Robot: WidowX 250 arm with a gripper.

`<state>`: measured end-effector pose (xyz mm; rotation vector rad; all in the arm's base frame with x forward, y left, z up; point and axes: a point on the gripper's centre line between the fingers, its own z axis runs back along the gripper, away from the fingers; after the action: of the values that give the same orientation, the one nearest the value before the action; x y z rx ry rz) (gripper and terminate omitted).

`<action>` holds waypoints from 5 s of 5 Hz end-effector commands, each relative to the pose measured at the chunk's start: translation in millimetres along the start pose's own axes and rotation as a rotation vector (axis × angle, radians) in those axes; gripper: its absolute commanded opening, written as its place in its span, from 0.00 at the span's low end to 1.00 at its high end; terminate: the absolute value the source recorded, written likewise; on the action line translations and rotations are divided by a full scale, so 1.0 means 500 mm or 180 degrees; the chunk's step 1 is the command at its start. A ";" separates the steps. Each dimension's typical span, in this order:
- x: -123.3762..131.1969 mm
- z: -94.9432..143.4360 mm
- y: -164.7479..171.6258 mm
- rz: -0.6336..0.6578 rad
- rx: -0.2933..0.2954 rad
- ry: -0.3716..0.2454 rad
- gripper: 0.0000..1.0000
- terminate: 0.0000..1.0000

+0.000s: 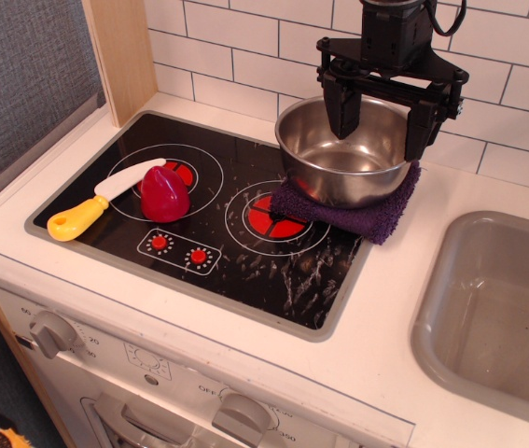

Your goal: PLACE THE CAPSICUM IN THE PAN

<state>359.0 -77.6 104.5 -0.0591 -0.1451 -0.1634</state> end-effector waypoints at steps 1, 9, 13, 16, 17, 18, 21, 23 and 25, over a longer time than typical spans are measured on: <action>0.000 0.000 0.000 0.0000 0.0000 0.0000 1.00 0.00; -0.188 -0.030 0.351 0.1056 0.0613 0.0274 1.00 0.00; -0.184 -0.091 0.361 0.1276 0.0574 0.0368 1.00 0.00; -0.161 -0.088 0.345 0.1288 0.0527 0.0227 0.00 0.00; -0.146 -0.058 0.326 0.1235 0.0522 0.0133 0.00 0.00; -0.092 0.033 0.278 0.1116 0.0560 -0.0273 0.00 0.00; 0.123 0.021 0.071 -0.0024 -0.0015 -0.0440 0.00 0.00; 0.093 0.028 0.065 0.0026 0.0181 -0.0319 0.00 0.00; 0.072 0.046 0.072 0.0068 0.0209 -0.0279 1.00 0.00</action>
<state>406.4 -41.7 98.7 -0.0007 -0.1582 -0.1292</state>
